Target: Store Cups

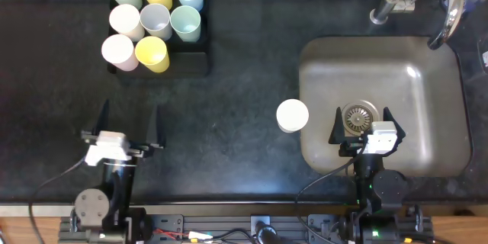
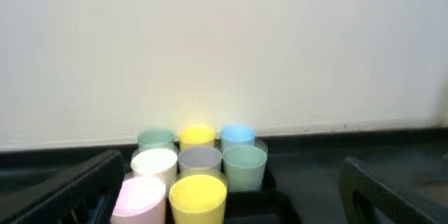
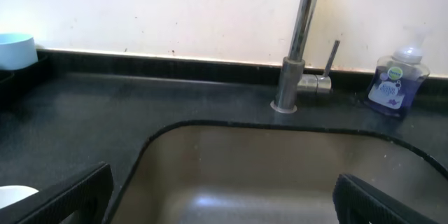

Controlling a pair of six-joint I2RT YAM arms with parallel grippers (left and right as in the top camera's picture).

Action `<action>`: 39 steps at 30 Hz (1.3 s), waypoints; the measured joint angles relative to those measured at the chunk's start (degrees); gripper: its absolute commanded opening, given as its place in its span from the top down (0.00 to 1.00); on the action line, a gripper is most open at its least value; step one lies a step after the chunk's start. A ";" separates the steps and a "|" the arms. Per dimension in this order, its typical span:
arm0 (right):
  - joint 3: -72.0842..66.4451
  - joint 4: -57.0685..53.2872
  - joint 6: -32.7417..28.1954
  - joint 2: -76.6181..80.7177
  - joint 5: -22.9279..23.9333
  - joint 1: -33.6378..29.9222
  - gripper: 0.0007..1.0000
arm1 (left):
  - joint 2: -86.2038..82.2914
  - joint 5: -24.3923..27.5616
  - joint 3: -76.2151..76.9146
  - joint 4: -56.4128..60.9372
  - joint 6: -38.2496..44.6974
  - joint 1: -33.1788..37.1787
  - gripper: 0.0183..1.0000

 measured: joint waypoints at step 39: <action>0.00 -0.02 0.00 0.00 0.00 0.02 0.00 | -0.33 0.07 -1.84 -14.47 5.90 0.00 0.00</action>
